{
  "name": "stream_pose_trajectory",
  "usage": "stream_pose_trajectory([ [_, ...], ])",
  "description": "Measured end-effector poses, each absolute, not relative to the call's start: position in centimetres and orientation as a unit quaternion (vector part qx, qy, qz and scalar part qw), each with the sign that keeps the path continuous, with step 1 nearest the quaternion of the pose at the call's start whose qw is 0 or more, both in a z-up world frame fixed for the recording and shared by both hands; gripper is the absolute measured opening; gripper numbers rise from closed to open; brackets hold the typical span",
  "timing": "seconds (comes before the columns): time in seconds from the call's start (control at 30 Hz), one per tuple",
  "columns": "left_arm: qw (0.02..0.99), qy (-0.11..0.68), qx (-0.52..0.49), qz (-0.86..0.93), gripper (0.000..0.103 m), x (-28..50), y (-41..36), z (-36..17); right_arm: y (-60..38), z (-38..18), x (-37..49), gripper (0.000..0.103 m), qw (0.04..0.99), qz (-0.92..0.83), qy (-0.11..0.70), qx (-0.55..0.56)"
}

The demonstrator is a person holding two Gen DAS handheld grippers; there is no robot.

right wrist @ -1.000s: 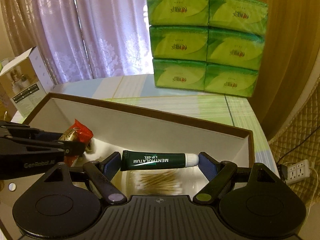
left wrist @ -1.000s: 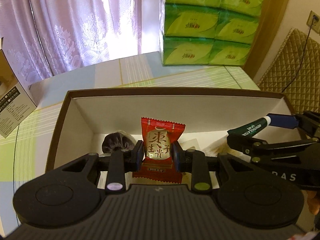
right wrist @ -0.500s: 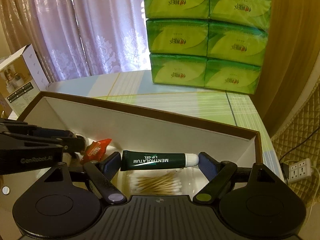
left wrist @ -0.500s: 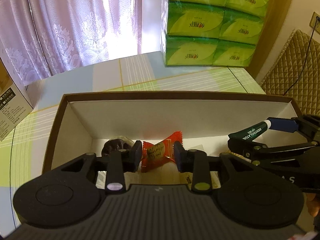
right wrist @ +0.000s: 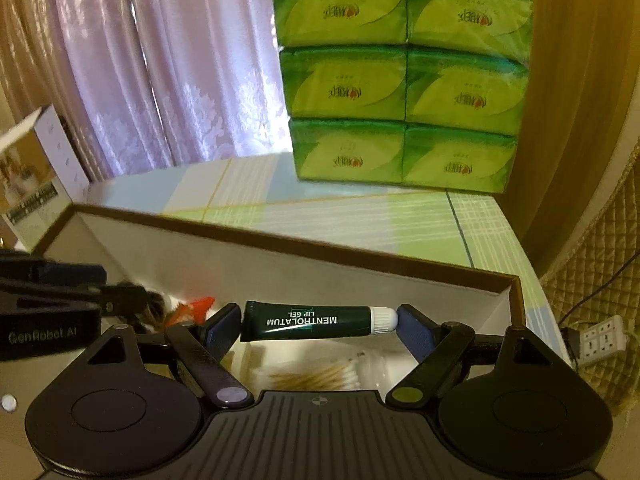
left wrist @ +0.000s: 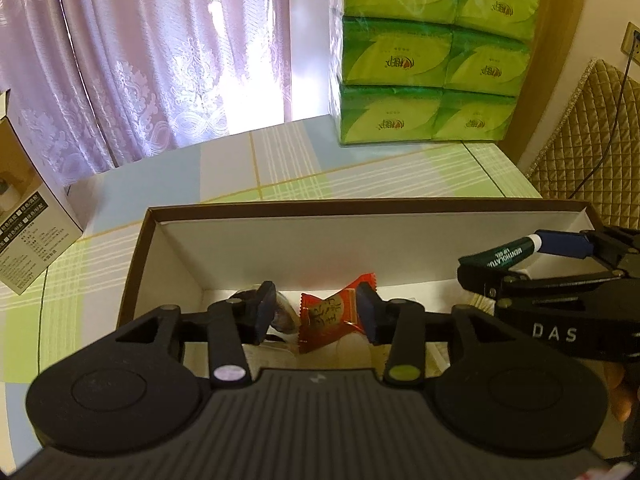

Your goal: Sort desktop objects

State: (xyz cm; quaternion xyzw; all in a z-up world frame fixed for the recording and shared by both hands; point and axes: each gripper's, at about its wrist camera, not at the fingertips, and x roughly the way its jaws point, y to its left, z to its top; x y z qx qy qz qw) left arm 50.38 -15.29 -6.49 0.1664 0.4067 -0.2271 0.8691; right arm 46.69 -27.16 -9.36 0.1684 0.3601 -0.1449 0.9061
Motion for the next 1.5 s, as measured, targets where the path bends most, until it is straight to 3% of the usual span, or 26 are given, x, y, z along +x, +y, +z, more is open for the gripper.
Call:
stream_pose_trajectory([
  [0.17, 0.873, 0.402, 0.164, -0.224, 0.051, 50.0, -14.9, -5.8, -26.9, -8.5, 46.0, 0.101, 0.917, -0.14, 0.331, 0.174],
  [0.27, 0.876, 0.395, 0.164, -0.222, 0.055, 49.6, -14.6, -5.1, -26.7, -7.7, 45.5, 0.101, 0.922, -0.139, 0.321, 0.168],
  [0.63, 0.897, 0.349, 0.153, -0.223, 0.092, 45.1, -11.8, -1.4, -24.8, -5.9, 39.7, 0.101, 0.921, -0.107, 0.34, 0.157],
  [1.5, 0.925, 0.29, 0.143, -0.2, 0.102, 29.0, -4.5, 3.8, -16.3, -0.2, 26.9, 0.101, 0.924, -0.098, 0.341, 0.145],
])
